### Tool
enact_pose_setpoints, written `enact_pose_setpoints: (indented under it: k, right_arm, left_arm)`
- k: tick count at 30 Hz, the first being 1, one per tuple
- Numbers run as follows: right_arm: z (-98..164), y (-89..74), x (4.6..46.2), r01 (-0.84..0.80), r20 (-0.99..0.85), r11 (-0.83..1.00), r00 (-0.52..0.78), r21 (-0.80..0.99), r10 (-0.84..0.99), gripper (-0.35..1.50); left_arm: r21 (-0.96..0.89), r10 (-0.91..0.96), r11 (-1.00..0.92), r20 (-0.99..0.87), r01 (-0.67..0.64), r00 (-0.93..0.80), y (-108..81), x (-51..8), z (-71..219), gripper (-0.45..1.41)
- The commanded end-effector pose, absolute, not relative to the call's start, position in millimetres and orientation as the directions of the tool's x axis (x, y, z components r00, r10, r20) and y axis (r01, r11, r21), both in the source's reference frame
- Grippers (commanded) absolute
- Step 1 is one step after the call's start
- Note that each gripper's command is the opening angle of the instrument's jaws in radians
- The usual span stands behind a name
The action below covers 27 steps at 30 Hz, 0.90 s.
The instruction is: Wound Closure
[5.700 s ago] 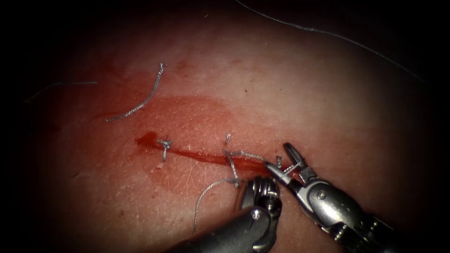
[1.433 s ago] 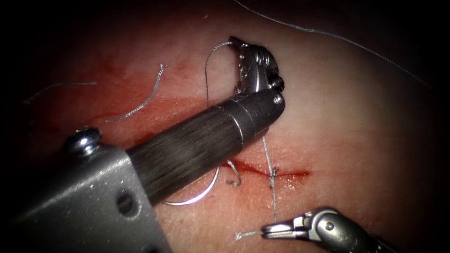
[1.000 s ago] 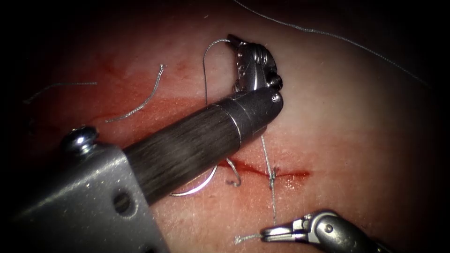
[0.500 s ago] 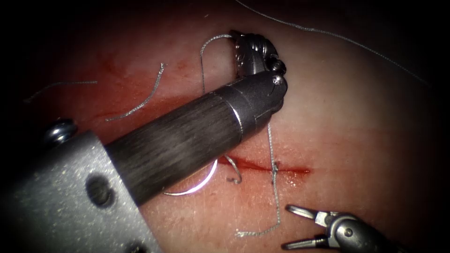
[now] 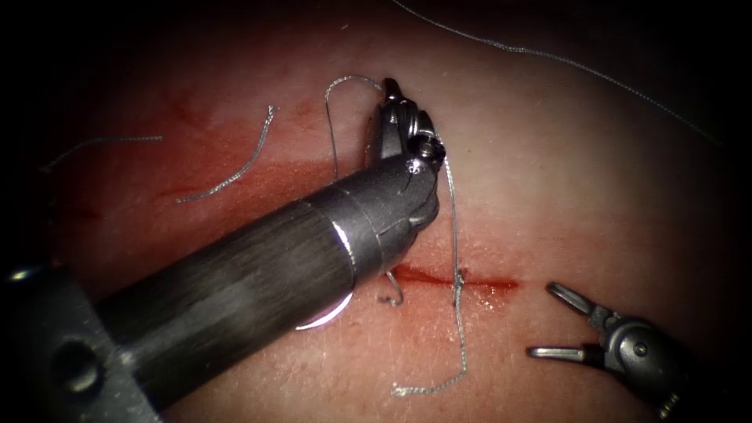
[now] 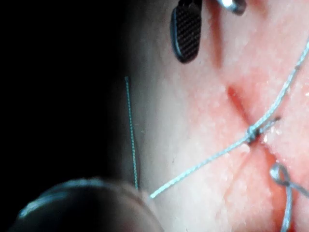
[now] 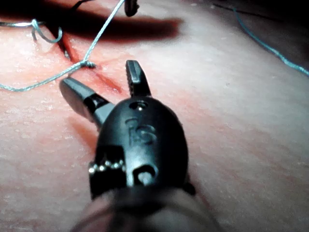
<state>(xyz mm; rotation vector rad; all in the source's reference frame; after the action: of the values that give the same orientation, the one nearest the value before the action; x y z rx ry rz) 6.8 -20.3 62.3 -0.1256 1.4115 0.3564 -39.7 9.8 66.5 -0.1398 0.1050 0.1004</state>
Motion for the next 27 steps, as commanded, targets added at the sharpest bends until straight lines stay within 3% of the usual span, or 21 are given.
enact_pose_setpoints:
  k: [1, 3, 7, 14, 17, 19, 21, 24, 27]
  right_arm:
    - [62.2, -19.4, 7.8, -0.320, -0.981, 0.940, 0.108, 0.119, 0.161, 0.91]
    - [62.4, -19.5, 8.2, -0.325, -0.982, 0.939, 0.104, 0.117, 0.159, 0.91]
    - [62.4, -19.6, 8.6, -0.333, -0.984, 0.936, 0.089, 0.118, 0.156, 0.95]
    - [62.5, -19.5, 9.1, -0.374, -0.980, 0.917, 0.078, 0.143, 0.185, 0.73]
    - [62.0, -19.5, 10.1, -0.526, -0.956, 0.818, 0.031, 0.232, 0.291, 0.83]
    - [61.7, -19.6, 10.7, -0.581, -0.946, 0.774, 0.020, 0.252, 0.323, 0.84]
    - [61.7, -19.8, 11.3, -0.623, -0.940, 0.737, 0.012, 0.260, 0.341, 0.98]
    - [62.2, -20.0, 11.3, -0.611, -0.941, 0.747, 0.008, 0.263, 0.339, 0.98]
    - [62.4, -20.1, 11.3, -0.615, -0.940, 0.742, 0.005, 0.266, 0.341, 0.96]
  left_arm:
    - [-0.142, 0.102, 0.983, -0.084, -0.114, 0.991, 11.1, -39.8, 65.6, 0.91]
    - [-0.147, 0.116, 0.982, -0.043, -0.121, 0.992, 11.0, -39.3, 65.2, 1.03]
    - [-0.140, 0.083, 0.987, 0.015, -0.080, 0.996, 10.9, -38.0, 63.9, 0.98]
    - [-0.094, -0.040, 0.994, 0.113, 0.051, 0.993, 10.6, -36.1, 60.3, 1.01]
    - [-0.060, -0.099, 0.992, 0.179, 0.111, 0.979, 10.3, -35.1, 57.8, 0.79]
    - [-0.029, -0.148, 0.987, 0.226, 0.159, 0.963, 10.6, -34.8, 56.9, 0.86]
    - [-0.003, -0.147, 0.988, 0.275, 0.153, 0.950, 10.9, -34.7, 56.3, 0.78]
    - [-0.010, -0.139, 0.989, 0.316, 0.150, 0.938, 11.0, -34.7, 56.2, 0.81]
    - [-0.034, -0.090, 0.993, 0.357, 0.109, 0.930, 11.0, -34.7, 56.1, 0.59]
